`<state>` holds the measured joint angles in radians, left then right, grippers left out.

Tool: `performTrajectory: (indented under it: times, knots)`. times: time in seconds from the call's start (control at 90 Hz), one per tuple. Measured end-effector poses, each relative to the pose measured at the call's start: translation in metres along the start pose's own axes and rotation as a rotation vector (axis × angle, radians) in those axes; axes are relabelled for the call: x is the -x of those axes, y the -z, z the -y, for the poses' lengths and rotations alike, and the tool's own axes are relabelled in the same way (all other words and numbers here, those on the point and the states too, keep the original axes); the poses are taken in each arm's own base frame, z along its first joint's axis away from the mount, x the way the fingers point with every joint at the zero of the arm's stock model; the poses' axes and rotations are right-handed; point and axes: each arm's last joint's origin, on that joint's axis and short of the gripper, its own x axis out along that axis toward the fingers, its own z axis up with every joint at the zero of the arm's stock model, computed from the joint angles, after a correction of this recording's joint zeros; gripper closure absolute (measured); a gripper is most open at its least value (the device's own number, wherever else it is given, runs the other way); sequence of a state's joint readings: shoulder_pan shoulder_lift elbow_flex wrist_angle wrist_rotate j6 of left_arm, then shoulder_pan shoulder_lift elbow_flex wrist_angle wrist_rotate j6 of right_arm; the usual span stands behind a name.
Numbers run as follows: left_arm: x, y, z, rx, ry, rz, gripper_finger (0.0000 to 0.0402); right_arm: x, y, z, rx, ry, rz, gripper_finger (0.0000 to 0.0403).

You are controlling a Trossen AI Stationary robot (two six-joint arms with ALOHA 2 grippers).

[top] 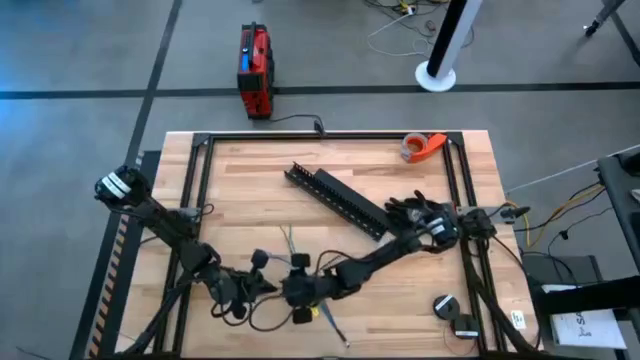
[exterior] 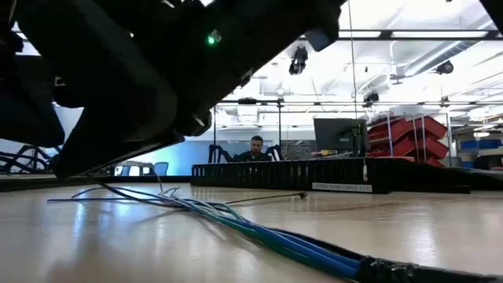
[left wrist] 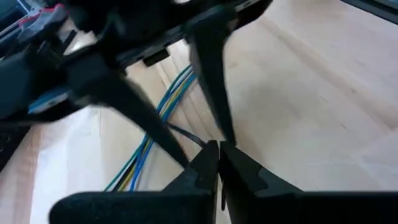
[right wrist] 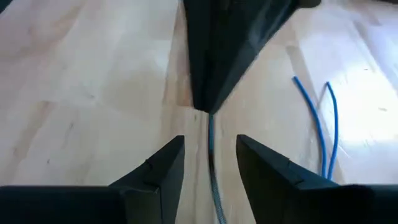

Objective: Ziptie cables
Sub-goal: Wrap the zip tie around the cable bundle

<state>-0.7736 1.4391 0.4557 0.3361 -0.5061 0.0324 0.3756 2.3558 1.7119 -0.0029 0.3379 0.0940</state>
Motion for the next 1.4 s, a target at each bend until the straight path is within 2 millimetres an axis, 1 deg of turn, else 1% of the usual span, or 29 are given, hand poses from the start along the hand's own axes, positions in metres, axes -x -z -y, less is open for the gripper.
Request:
performTrajectory:
  times: [0.089, 0.256, 0.433, 0.489, 0.633, 0.733, 0.889, 1.0, 1.078, 1.211, 1.289, 1.4]
  knots:
    - [0.000, 0.000, -0.002, 0.023, -0.037, -0.002, 0.0401, 0.000, 0.000, 0.001, 0.000, 0.004, -0.001, 0.0288]
    - [-0.001, 0.000, -0.002, 0.039, -0.041, -0.002, 0.0401, 0.000, 0.000, 0.001, -0.008, 0.008, -0.001, 0.0326]
    - [-0.001, 0.000, -0.002, 0.045, -0.040, -0.005, 0.0401, 0.000, 0.000, 0.002, -0.012, 0.032, 0.002, 0.0388]
    - [-0.001, 0.000, -0.002, 0.044, -0.040, -0.005, 0.0401, 0.000, 0.000, 0.002, -0.013, 0.032, 0.002, 0.0398]
    - [-0.001, 0.000, -0.002, 0.045, -0.040, -0.004, 0.0401, -0.001, 0.000, 0.002, -0.032, 0.033, 0.003, 0.0402]
    - [0.002, -0.002, -0.004, 0.053, -0.040, 0.011, 0.0392, 0.000, 0.000, 0.002, -0.019, 0.059, 0.006, 0.0402]
    - [0.014, -0.007, -0.007, 0.095, -0.029, 0.021, 0.0360, 0.000, 0.003, -0.001, -0.002, 0.092, 0.023, 0.0403]
    - [0.026, -0.009, -0.010, 0.178, -0.014, 0.027, 0.0332, 0.000, 0.009, -0.004, -0.008, 0.095, 0.051, 0.0403]
    - [0.030, -0.005, -0.009, 0.250, 0.008, 0.031, 0.0314, 0.001, 0.013, -0.008, -0.013, 0.114, 0.090, 0.0403]
    - [0.031, 0.008, -0.008, 0.304, 0.047, 0.017, 0.0291, 0.003, 0.015, -0.014, 0.016, 0.130, 0.159, 0.0403]
    - [0.028, 0.012, -0.007, 0.317, 0.053, 0.071, 0.0283, 0.003, 0.014, -0.015, 0.022, 0.129, 0.169, 0.0403]
    - [0.027, 0.012, -0.006, 0.310, 0.062, 0.222, 0.0275, 0.003, 0.014, -0.015, 0.041, 0.142, 0.172, 0.0403]
